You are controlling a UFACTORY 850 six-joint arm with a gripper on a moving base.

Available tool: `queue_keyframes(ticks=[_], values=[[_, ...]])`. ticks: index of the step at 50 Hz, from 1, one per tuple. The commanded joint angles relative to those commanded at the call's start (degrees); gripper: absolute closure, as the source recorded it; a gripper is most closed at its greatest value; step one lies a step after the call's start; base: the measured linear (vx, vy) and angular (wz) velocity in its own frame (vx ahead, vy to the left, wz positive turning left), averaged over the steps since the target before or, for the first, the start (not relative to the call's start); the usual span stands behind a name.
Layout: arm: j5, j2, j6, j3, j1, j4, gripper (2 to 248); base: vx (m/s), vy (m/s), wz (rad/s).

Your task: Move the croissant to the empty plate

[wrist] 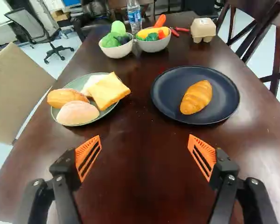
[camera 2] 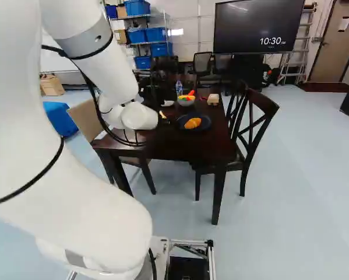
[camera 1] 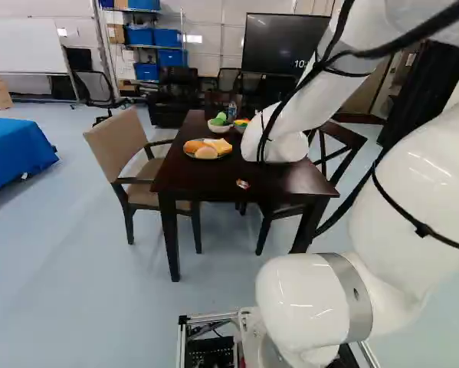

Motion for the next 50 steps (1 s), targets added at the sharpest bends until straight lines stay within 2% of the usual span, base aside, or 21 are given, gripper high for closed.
queue_keyframes(ticks=[25,50], values=[[10.97,4.9,-4.3,9.83,1.3,0.99,3,0.0,0.0,0.0],[17.83,7.97,-6.99,15.99,2.11,1.6,3,0.0,0.0,0.0]])
